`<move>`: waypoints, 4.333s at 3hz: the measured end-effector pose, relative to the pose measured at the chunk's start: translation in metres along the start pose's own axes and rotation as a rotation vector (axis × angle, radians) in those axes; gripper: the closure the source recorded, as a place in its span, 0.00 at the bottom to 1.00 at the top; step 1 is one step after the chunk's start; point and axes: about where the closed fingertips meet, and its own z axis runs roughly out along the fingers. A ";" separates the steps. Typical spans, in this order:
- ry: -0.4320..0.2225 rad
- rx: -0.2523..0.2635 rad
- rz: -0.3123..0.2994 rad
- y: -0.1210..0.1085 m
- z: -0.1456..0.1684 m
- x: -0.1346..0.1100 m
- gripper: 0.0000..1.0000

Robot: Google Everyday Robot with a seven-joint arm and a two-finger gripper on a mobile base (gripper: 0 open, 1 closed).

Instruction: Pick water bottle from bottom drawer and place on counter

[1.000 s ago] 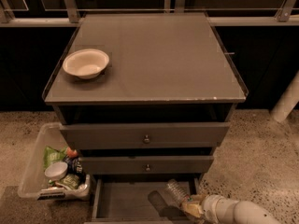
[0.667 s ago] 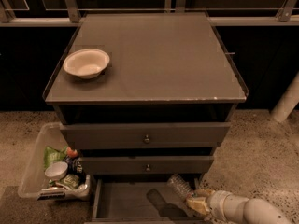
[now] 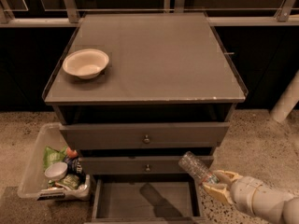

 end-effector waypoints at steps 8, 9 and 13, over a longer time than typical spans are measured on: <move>0.115 0.160 -0.614 -0.053 -0.097 -0.271 1.00; 0.149 0.190 -0.663 -0.055 -0.098 -0.284 1.00; -0.073 0.123 -0.699 -0.098 -0.022 -0.363 1.00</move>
Offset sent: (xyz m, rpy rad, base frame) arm -0.0028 -0.0035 0.0729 -0.0634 -0.1095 -0.0022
